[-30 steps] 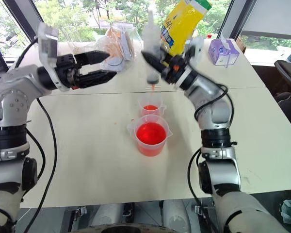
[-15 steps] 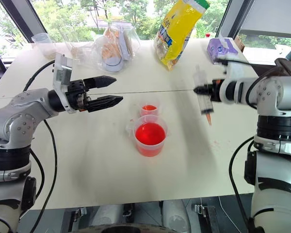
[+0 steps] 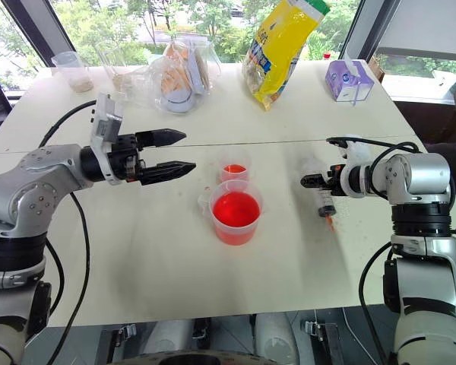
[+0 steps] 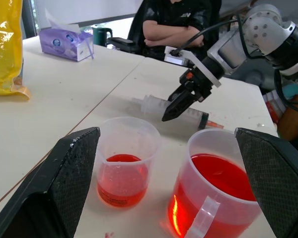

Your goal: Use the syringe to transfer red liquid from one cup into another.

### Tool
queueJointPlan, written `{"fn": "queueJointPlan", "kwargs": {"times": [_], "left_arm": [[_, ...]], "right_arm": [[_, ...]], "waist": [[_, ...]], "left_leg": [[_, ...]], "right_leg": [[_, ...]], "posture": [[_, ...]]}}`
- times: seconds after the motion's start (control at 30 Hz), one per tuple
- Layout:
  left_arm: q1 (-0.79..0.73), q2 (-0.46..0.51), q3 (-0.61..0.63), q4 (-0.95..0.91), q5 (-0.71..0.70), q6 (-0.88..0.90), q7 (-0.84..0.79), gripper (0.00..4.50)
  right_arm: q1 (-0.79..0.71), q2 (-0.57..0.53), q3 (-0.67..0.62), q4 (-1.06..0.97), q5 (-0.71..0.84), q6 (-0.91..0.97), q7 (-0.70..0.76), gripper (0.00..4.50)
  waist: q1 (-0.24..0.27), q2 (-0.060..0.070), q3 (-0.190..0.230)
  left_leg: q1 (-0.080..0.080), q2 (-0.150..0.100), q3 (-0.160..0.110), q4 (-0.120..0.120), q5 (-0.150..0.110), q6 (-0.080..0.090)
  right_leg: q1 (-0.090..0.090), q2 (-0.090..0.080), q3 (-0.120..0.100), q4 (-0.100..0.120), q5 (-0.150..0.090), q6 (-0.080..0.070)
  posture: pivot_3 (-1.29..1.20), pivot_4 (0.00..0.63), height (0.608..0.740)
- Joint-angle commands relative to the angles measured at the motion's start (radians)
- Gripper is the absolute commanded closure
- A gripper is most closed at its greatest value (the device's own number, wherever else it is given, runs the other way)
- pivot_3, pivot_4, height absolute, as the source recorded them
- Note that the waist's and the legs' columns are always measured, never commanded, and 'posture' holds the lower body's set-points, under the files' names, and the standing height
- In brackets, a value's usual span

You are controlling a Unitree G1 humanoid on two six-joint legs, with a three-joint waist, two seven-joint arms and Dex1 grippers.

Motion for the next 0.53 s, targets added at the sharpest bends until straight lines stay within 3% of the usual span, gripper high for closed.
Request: {"fn": "queueJointPlan", "kwargs": {"times": [0.03, 0.23, 0.53], "left_arm": [[0.007, 0.017, 0.010, -0.051, -0.019, 0.011, 0.008, 0.00], [0.020, 0.050, 0.025, -0.072, -0.039, 0.037, 0.002, 0.00], [0.034, 0.072, 0.032, -0.090, -0.055, 0.056, 0.012, 0.00]], "right_arm": [[-0.010, -0.028, -0.027, -0.055, -0.001, 0.000, 0.021, 0.07], [-0.020, -0.112, -0.103, -0.284, 0.097, 0.036, 0.121, 0.07], [0.095, -0.204, -0.362, -0.656, 0.391, 0.168, 0.296, 0.07]], "waist": [[0.000, 0.000, 0.000], [0.001, 0.000, 0.000], [0.007, 0.000, 0.000]], "left_leg": [[0.000, 0.000, 0.000, 0.000, 0.000, 0.000], [0.000, 0.000, 0.000, 0.000, 0.000, 0.000], [0.000, 0.000, -0.001, 0.000, 0.000, 0.000]], "right_leg": [[0.000, 0.000, 0.000, 0.000, 0.000, 0.000], [-0.001, 0.000, 0.000, 0.000, 0.000, 0.000], [0.000, 0.000, -0.001, -0.001, 0.000, 0.000]], "posture": [[0.00, 0.150, 0.740], [0.00, 0.150, 0.740], [0.00, 0.150, 0.740]]}}
